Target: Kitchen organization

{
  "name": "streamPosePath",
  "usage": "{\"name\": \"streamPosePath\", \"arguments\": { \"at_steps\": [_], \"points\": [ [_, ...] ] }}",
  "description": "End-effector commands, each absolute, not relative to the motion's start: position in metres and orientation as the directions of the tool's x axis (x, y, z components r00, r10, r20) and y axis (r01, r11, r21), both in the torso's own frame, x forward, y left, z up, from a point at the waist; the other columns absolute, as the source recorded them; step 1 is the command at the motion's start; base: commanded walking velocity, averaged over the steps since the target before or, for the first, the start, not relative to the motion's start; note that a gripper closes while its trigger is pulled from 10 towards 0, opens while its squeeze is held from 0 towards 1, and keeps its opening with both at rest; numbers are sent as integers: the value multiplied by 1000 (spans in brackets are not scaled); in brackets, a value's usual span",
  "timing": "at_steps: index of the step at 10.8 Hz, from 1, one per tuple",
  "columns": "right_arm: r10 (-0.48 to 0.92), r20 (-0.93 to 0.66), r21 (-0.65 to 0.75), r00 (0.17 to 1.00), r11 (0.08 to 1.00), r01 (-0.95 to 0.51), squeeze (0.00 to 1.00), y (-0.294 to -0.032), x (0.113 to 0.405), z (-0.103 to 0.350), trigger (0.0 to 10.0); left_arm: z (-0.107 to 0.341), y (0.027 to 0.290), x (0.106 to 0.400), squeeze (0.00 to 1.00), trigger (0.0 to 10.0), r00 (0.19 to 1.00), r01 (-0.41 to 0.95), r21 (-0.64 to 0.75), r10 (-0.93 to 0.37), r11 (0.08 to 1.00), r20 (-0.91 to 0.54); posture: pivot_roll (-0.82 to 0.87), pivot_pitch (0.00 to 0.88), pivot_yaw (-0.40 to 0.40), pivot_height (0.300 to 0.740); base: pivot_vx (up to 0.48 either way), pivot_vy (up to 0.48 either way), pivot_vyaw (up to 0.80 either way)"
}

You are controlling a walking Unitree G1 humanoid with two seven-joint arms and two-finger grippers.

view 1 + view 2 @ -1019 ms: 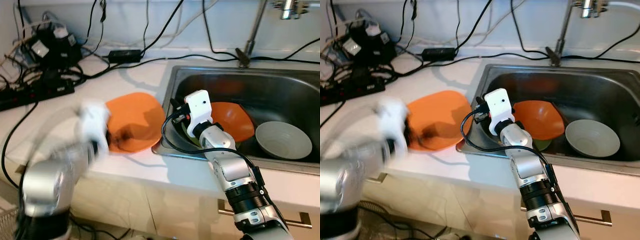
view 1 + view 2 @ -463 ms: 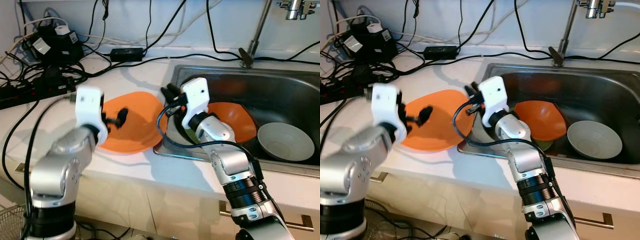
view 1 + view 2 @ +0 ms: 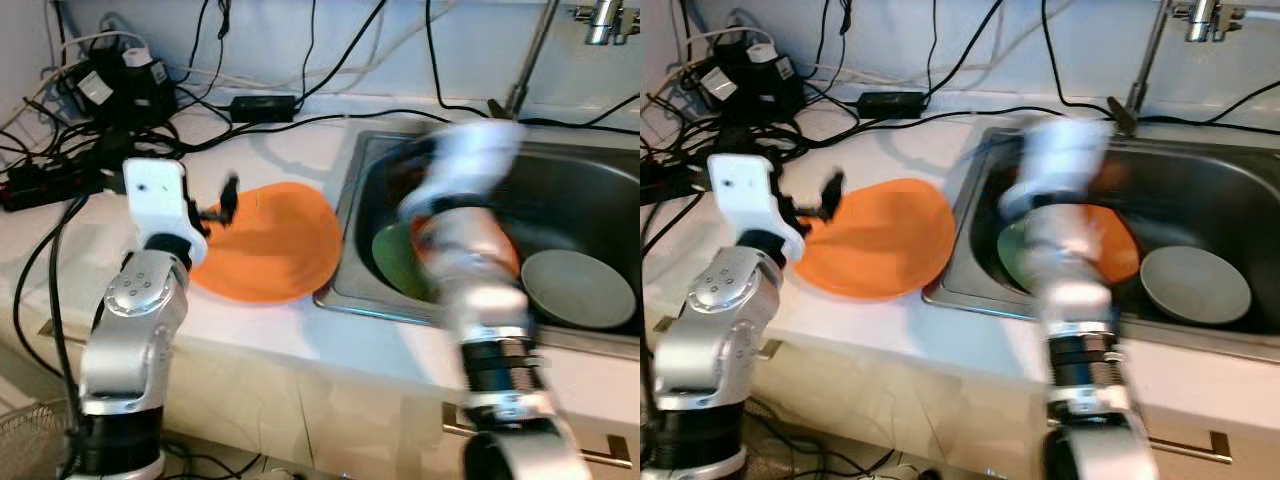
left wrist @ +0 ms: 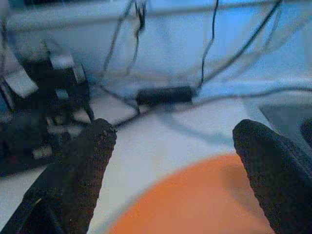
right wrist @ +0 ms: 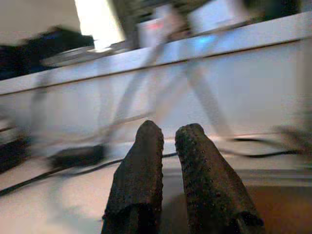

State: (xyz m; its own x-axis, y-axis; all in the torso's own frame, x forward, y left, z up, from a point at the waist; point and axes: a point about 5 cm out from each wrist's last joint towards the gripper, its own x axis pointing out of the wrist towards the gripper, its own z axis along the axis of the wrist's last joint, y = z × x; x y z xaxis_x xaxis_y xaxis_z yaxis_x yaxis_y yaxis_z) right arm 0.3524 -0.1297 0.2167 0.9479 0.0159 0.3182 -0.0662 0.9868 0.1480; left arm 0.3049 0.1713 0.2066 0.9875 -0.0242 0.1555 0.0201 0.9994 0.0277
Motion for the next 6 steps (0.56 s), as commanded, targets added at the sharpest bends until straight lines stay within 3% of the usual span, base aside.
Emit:
{"name": "streamPosePath", "arguments": {
  "at_steps": [1,6],
  "points": [
    [22,328,142,944,987,-72,0,-126,349,214,10000,217,162,310,0,10000,975,25,37,-32,999,218,118,0,91,740,0,0,0],
    [1,322,115,947,993,-40,0,-130,334,186,10000,202,126,337,0,10000,962,96,6,-95,995,257,74,0,115,740,0,0,0]
  ]
}}
